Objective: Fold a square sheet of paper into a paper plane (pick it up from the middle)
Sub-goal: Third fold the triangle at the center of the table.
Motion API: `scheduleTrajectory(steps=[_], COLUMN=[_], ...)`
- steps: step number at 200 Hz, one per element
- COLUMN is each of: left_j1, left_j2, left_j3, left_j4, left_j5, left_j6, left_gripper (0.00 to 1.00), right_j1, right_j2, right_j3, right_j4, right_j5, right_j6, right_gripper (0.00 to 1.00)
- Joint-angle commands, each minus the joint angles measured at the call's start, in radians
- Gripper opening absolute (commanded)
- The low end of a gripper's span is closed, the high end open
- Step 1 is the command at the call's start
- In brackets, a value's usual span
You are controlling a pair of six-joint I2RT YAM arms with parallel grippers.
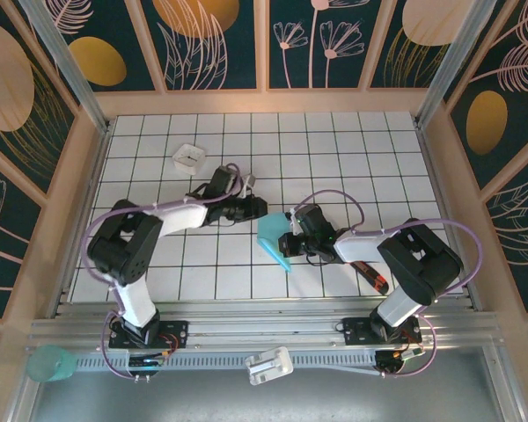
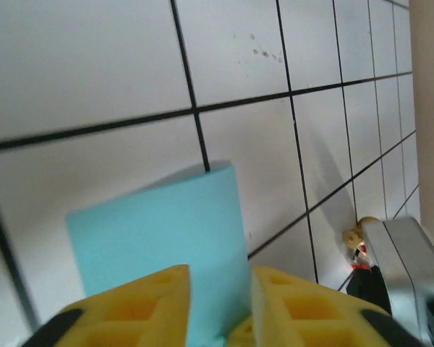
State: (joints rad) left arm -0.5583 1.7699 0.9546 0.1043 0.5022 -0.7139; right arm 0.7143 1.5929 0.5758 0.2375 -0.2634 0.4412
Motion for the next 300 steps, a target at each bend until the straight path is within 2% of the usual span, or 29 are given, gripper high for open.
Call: scheduleTrajectory(steps=[1, 22, 43, 122, 218, 300], left_j1=[-0.010, -0.057, -0.114, -0.246, -0.250, -0.270], left_j2=[-0.136, -0.210, -0.240, -0.195, -0.188, -0.074], left_j3=[-0.123, -0.242, -0.334, -0.447, -0.462, -0.418], left_j4=[0.065, 0.142, 0.251, 0.507, 0.486, 0.604], left_j5=[-0.050, -0.046, -0.006, 0.000, -0.038, -0.020], left_j6=[-0.081, -0.165, -0.248, -0.424, -0.439, -0.479], left_gripper=[0.20, 0.07, 0.00, 0.00, 0.00, 0.00], right_j1=[0.010, 0.008, 0.006, -0.006, -0.005, -0.005], right_j2=[0.026, 0.030, 0.030, 0.038, 0.106, 0.116], right_j3=[-0.036, -0.035, -0.043, -0.067, -0.022, -0.032], right_j4=[-0.072, -0.074, -0.073, -0.054, 0.007, 0.021], right_j5=[0.018, 0.020, 0.017, 0.007, 0.026, 0.023], right_j6=[0.017, 0.022, 0.030, 0.120, 0.184, 0.200], right_gripper=[0.00, 0.00, 0.00, 0.00, 0.00, 0.00])
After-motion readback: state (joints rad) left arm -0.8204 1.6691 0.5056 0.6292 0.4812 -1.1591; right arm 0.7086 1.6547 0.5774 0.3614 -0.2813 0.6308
